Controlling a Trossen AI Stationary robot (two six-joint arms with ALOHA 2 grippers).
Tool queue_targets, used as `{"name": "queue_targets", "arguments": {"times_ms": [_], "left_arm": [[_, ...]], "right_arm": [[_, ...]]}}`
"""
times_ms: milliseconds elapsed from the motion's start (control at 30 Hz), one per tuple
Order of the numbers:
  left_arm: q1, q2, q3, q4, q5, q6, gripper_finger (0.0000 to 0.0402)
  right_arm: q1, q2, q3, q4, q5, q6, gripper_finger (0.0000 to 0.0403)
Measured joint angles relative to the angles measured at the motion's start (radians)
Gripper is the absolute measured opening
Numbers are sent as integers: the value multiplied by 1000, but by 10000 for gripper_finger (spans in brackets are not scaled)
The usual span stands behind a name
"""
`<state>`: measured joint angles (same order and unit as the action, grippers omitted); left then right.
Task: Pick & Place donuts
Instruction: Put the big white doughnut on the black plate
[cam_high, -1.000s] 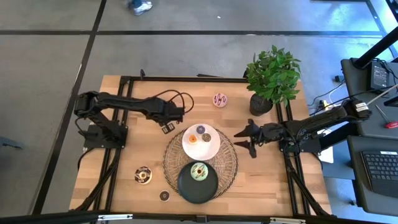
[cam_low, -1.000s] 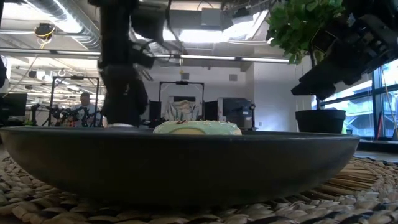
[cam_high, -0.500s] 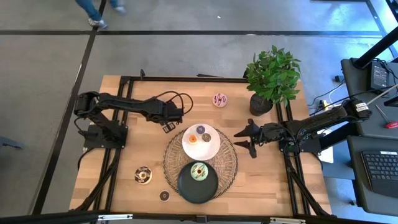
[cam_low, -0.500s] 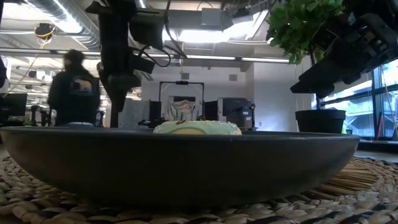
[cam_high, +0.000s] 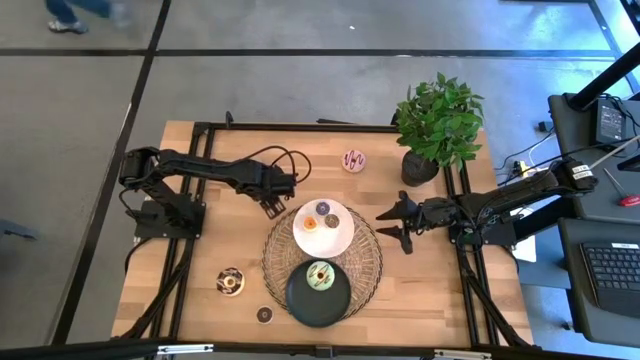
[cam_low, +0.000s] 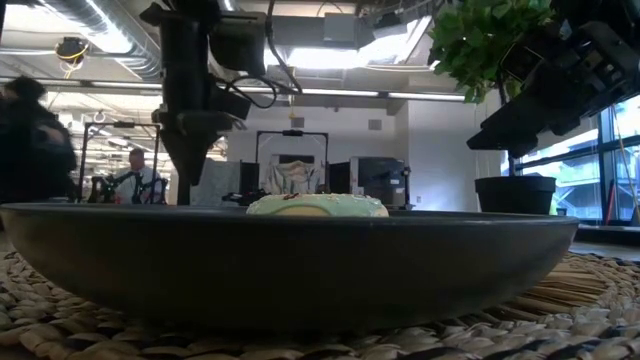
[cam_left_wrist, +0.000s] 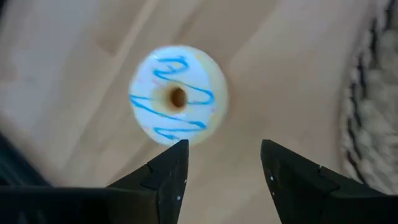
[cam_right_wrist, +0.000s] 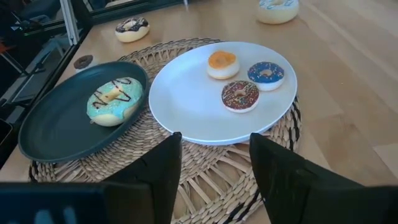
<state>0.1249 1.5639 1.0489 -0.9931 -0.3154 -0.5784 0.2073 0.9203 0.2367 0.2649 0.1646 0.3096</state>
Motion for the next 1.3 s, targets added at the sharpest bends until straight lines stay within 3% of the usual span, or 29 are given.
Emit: {"name": "queue_targets", "arguments": {"times_ms": [67,333,567,933,1300], "left_arm": [[0,0,0,0,20,13,195],[25,15,0,11,-61,-77,195],[44,100,0,103,-24,73,186],[100,223,0,104,-41,43,165],[98,200,0,94,-25,86,87]], "right_arm": [[0,0,0,0,0,0,189],[0,0,0,0,0,0,189],[0,0,0,-6,0,0,189],[0,0,0,-9,0,0,189],[0,0,0,-8,0,-6,189]]}}
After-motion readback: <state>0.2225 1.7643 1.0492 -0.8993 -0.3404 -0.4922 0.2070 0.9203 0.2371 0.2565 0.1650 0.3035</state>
